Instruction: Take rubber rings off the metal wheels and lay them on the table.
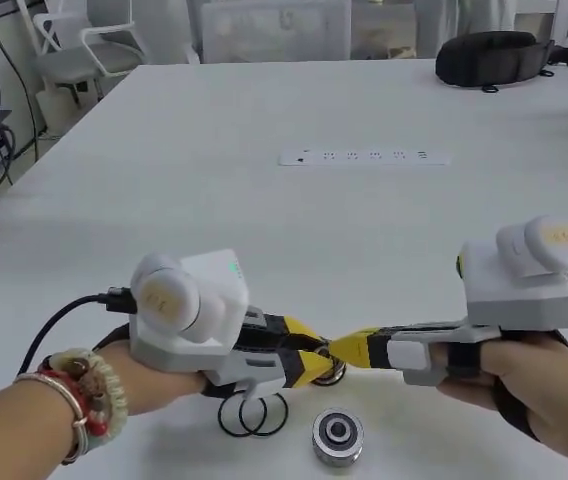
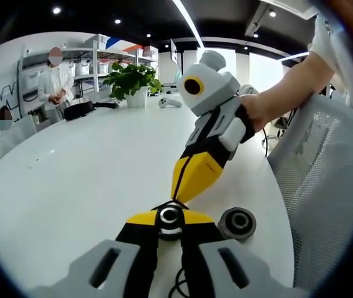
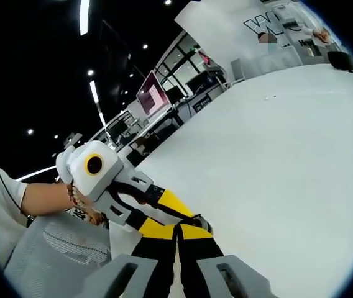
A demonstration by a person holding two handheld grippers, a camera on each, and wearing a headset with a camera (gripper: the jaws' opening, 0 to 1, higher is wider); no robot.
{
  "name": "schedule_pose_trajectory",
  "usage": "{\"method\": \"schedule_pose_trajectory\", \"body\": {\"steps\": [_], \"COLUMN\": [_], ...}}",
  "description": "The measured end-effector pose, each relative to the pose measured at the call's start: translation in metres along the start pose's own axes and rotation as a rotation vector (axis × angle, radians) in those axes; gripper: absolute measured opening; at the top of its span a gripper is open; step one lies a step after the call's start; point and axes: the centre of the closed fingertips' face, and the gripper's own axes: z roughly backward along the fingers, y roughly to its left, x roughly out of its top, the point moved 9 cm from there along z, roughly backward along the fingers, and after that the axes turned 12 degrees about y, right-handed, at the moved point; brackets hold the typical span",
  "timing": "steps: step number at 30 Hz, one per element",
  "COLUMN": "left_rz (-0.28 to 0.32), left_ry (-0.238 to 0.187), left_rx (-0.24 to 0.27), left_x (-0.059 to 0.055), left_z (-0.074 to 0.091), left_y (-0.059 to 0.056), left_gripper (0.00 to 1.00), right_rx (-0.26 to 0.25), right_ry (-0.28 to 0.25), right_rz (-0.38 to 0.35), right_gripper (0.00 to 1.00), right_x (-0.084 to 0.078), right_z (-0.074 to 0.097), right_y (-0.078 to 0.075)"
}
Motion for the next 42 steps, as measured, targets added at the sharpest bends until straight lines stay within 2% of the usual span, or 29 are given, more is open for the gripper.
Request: {"method": "schedule_pose_trajectory", "body": {"steps": [9, 11, 14, 18, 22, 26, 29, 34, 39, 42], "left_rz": [-0.003, -0.002, -0.006, -0.022, -0.018, -0.06, -0.058, -0.083, -0.104, -0.112], "left_ry": [0.004, 0.01, 0.025, 0.04, 0.016, 0.033, 0.039, 0.046, 0.058, 0.065], "left_rx": [-0.001, -0.003, -0.004, -0.012, -0.027, -0.048, -0.068, -0.059, -0.063, -0.056], "left_x": [-0.001, -0.001, 0.0, 0.001, 0.008, 0.011, 0.013, 0.017, 0.017, 0.017], "left_z": [0.001, 0.001, 0.002, 0.004, 0.012, 0.019, 0.025, 0.039, 0.057, 0.067], "left_y": [0.0, 0.0, 0.0, 0.0, 0.0, -0.002, -0.002, -0.003, -0.003, -0.003], "left_gripper": [0.07, 0.07, 0.08, 0.09, 0.12, 0.18, 0.23, 0.28, 0.38, 0.38], "right_rx": [0.003, -0.001, -0.034, -0.031, -0.035, -0.036, -0.038, -0.038, -0.037, -0.035], "right_ry": [-0.001, 0.001, 0.024, 0.023, 0.024, 0.018, 0.01, 0.003, -0.009, -0.013], "right_rz": [0.0, -0.003, 0.004, 0.001, 0.0, -0.002, -0.008, -0.008, -0.008, -0.005], "right_gripper": [0.0, 0.0, 0.0, 0.0, 0.0, 0.0, 0.0, 0.0, 0.0, 0.0], "right_x": [-0.001, -0.001, -0.003, -0.003, -0.002, -0.001, 0.0, 0.002, 0.004, 0.005], "right_z": [-0.001, -0.001, -0.002, -0.003, -0.003, -0.002, 0.0, 0.001, 0.003, 0.004], "right_y": [0.005, 0.004, 0.001, 0.001, 0.002, 0.002, 0.003, 0.004, 0.003, 0.003]}}
